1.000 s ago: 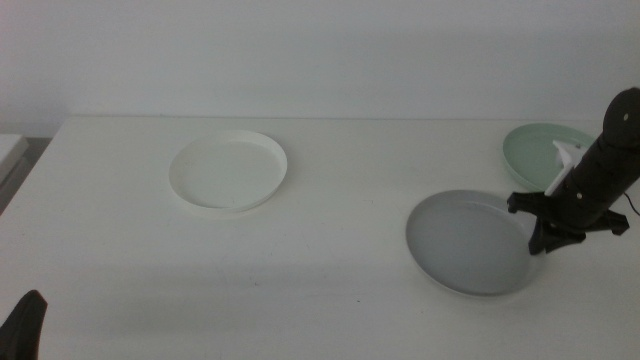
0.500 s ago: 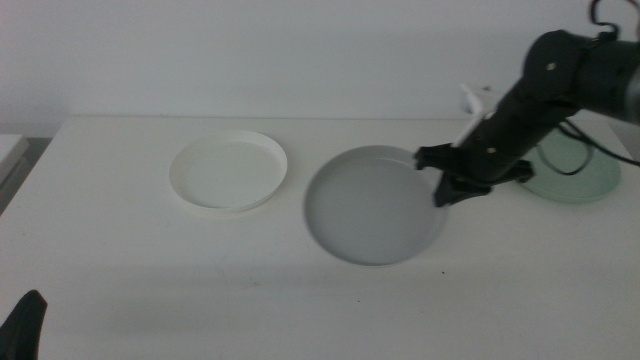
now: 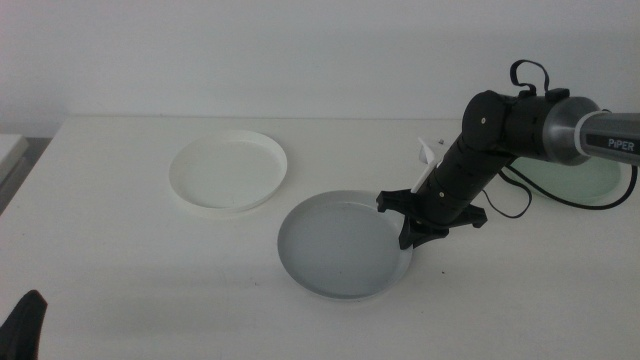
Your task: Stack the three bowls on top of each other.
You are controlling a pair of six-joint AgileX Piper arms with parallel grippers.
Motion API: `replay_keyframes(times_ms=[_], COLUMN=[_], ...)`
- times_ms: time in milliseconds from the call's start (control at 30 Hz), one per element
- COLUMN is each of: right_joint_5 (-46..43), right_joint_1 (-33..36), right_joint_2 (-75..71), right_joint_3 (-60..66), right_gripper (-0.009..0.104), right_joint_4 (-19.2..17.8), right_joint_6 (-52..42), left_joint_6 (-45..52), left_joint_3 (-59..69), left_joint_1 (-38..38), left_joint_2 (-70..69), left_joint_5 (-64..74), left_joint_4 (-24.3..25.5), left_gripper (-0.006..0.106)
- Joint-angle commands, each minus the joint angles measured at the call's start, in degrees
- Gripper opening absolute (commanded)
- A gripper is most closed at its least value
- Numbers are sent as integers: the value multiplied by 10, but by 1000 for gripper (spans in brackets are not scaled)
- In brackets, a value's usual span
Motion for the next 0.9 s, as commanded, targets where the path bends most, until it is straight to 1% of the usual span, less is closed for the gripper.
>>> replay_keyframes(times_ms=[0, 67, 100, 167, 233, 300, 367, 400, 467, 500, 533, 633, 700, 733, 867], right_joint_5=[-3, -5, -7, -12, -7, 16, 56, 75, 117, 134, 147, 166, 162, 151, 114], right_joint_1=[2, 2, 2, 2, 0, -5, -17, -25, -51, -64, -87, -151, -195, -225, -305], right_joint_2=[5, 7, 7, 7, 3, -7, -25, -33, -55, -63, -73, -82, -82, -80, -52], right_joint_3=[-4, -4, -4, -4, -14, -32, -64, -84, -131, -150, -177, -228, -248, -250, -250], right_gripper=[0, 6, 12, 27, 46, 63, 78, 83, 87, 86, 86, 86, 86, 86, 86], right_joint_4=[0, 0, 0, 0, 0, -4, -24, -38, -84, -103, -130, -179, -192, -191, -187], right_joint_6=[0, 0, 0, 0, -6, -25, -45, -48, -48, -44, -40, -28, -28, -28, -15], left_joint_6=[-1, -1, -1, -1, 0, 0, 0, 0, 0, 0, 0, 0, 0, 0, 0], left_joint_3=[0, 0, 0, 0, 0, 0, 0, 0, 0, 0, 0, 0, 0, 0, 0], left_joint_1=[-1, -1, -1, -1, -1, -1, -1, -1, -1, -1, -1, -1, -1, -1, -1], left_joint_2=[-2, -2, -2, -2, -2, -2, -2, -2, -2, -2, -2, -2, -2, -2, -2], left_joint_5=[-6, -6, -6, -6, -6, -6, -6, -6, -6, -6, -6, -6, -6, -6, -6], left_joint_4=[0, 0, 0, 0, 0, 0, 0, 0, 0, 0, 0, 0, 0, 0, 0], left_gripper=[94, 94, 94, 94, 94, 94, 94, 94, 94, 94, 94, 94, 94, 94, 94])
